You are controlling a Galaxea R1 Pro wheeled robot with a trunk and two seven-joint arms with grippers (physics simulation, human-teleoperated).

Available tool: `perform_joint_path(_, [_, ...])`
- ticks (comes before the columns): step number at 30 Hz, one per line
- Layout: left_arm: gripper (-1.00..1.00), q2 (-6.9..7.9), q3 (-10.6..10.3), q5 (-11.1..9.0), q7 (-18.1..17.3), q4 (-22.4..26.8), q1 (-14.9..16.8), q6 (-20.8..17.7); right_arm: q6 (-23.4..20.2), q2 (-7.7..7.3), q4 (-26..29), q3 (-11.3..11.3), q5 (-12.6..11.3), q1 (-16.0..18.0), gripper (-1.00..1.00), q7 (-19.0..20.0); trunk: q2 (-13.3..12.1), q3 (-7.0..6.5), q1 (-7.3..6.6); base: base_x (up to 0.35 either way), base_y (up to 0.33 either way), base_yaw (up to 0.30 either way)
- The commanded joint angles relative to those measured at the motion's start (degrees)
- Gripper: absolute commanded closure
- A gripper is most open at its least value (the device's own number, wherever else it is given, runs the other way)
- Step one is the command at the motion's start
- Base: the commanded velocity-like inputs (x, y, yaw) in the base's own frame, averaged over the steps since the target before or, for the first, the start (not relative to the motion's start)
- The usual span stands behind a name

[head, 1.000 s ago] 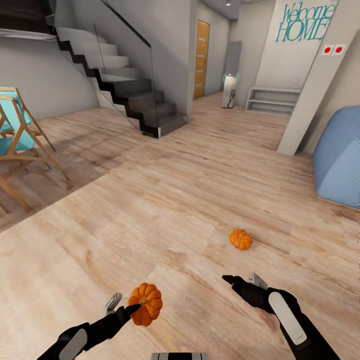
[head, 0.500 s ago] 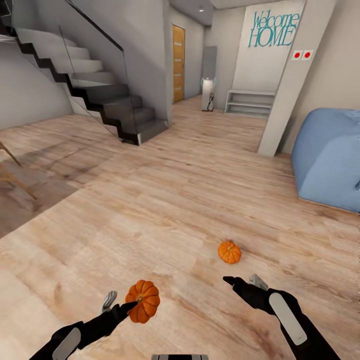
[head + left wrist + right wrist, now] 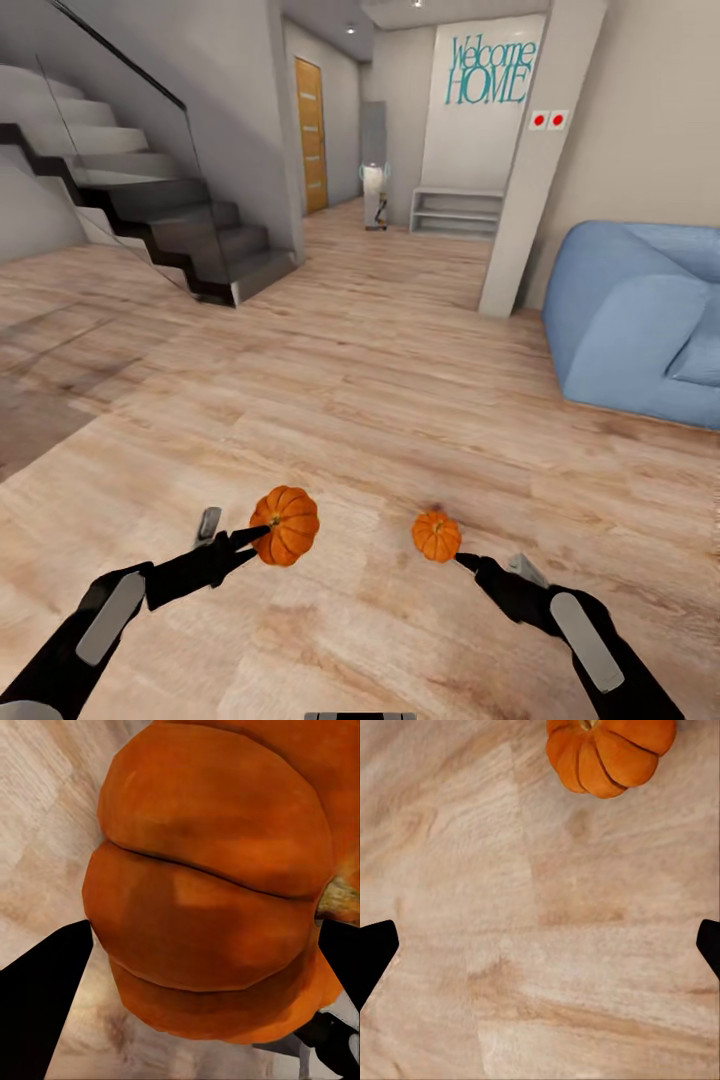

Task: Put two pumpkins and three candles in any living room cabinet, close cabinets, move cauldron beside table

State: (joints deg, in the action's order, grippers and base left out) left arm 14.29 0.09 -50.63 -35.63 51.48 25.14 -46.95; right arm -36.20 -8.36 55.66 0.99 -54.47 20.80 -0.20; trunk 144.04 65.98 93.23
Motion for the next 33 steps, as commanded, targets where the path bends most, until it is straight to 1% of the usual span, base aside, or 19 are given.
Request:
perform_joint_path(1, [1.0,0.13,0.63,-0.52,-0.11,0.1,0.0,-0.51,-0.34,0.02,0.09,0.2,-0.11,0.03,-1.0,0.65,0.02,-0.02,0.01,0.137,0.0,-0.229])
perform_joint_path(2, [1.0,0.24,1.34,-0.59,-0.23,0.1,0.0,-0.54,-0.43,0.01,0.17,0.45,-0.14,0.03,-1.0,1.04,0.02,-0.08,0.01,0.087,0.0,-0.229])
perform_joint_path(3, [1.0,0.31,2.34,-0.64,-0.33,0.27,-0.05,-0.6,-0.73,-0.05,0.29,1.83,-0.17,0.03,-1.0,1.33,0.02,-0.14,0.01,0.045,0.0,-0.187])
perform_joint_path(7, [1.0,0.2,3.45,-0.68,-0.21,0.37,-0.08,-0.75,-1.77,-0.1,-0.17,9.09,-0.25,0.03,-1.0,0.78,0.02,-0.21,0.01,0.017,0.0,-0.069])
perform_joint_path(9, [1.0,0.14,3.4,-0.73,-0.09,0.31,-0.09,-0.81,-2.88,-0.08,-0.53,12.94,-0.36,0.03,-1.0,-1.36,0.02,-0.22,0.01,0.003,0.0,-0.012])
perform_joint_path(11, [1.0,0.08,3.35,-0.75,-0.05,0.08,-0.09,-1.58,-3.13,-0.08,-0.74,14.95,-0.34,0.03,-1.0,-2.68,0.02,-0.22,0.01,0.001,0.0,-0.004])
perform_joint_path(12, [1.0,0.06,3.35,-0.69,0.0,0.18,-0.09,-3.42,-2.82,-0.07,-1.05,15.4,-0.28,0.06,-1.0,-3.55,0.02,-0.22,0.01,0.0,0.0,-0.001])
perform_joint_path(14, [1.0,-0.03,3.44,-0.28,0.08,0.36,-0.09,-6.94,-2.3,-0.07,-3.19,15.68,-0.23,0.36,-1.0,-5.11,0.02,-0.22,0.01,0.0,0.0,0.0])
perform_joint_path(16, [1.0,0.0,3.48,-0.31,0.11,0.42,-0.09,-8.19,-2.1,-0.07,-6.3,15.64,0.18,0.55,-1.0,-5.66,0.02,-0.22,0.01,0.0,0.0,0.0])
perform_joint_path(17, [1.0,0.02,3.5,-0.26,0.12,0.44,-0.09,-8.61,-1.98,-0.06,-9.71,15.52,0.58,1.27,-1.0,-5.81,0.02,-0.22,0.01,0.0,0.0,0.0])
perform_joint_path(18, [1.0,0.02,3.5,-0.2,0.12,0.45,-0.09,-8.76,-1.74,0.05,-11.66,15.44,0.78,2.19,-1.0,-5.83,0.02,-0.22,0.01,0.0,0.0,0.0])
perform_joint_path(19, [1.0,0.03,3.51,-0.08,0.12,0.45,-0.09,-8.9,-0.47,0.16,-13.87,15.19,0.88,3.67,-1.0,-5.85,0.02,-0.22,0.01,0.0,0.0,0.0])
perform_joint_path(21, [1.0,0.03,3.51,0.02,0.13,0.46,-0.09,-8.98,2.26,0.28,-15.7,13.88,0.84,5.38,-1.0,-5.91,0.02,-0.22,0.01,0.0,0.0,0.0])
perform_joint_path(22, [1.0,0.03,3.54,0.05,0.13,0.46,-0.09,-9.01,3.94,0.32,-17.02,11.99,0.77,6.45,-1.0,-5.95,0.02,-0.22,0.01,0.0,0.0,0.0])
perform_joint_path(24, [1.0,0.07,3.56,-0.06,0.13,0.48,-0.09,-9.03,5.65,0.54,-19.42,8.96,0.83,8.72,-1.0,-5.95,0.02,-0.22,0.01,0.0,0.0,0.0])
perform_joint_path(25, [1.0,0.09,3.58,-0.1,0.13,0.5,-0.09,-9.03,6.46,0.72,-20.26,8.23,0.87,9.73,-1.0,-5.92,0.02,-0.22,0.01,0.0,0.0,0.0])
perform_joint_path(28, [1.0,0.07,3.6,-0.24,0.06,0.54,-0.09,-8.99,9.14,1.35,-21.84,6.88,0.89,11.95,-1.0,-5.85,0.02,-0.22,0.01,0.0,0.0,0.0])
perform_joint_path(31, [1.0,0.1,3.7,-0.41,-0.07,0.55,-0.09,-8.96,10.15,1.42,-21.99,6.55,0.9,12.32,-1.0,-5.33,0.02,-0.22,0.01,0.0,0.0,0.0])
perform_joint_path(33, [1.0,0.11,3.78,-0.45,-0.16,0.55,-0.09,-8.96,10.43,1.42,-22.05,6.51,0.88,13.22,-1.0,-5.16,0.02,-0.22,0.01,0.0,0.0,0.0])
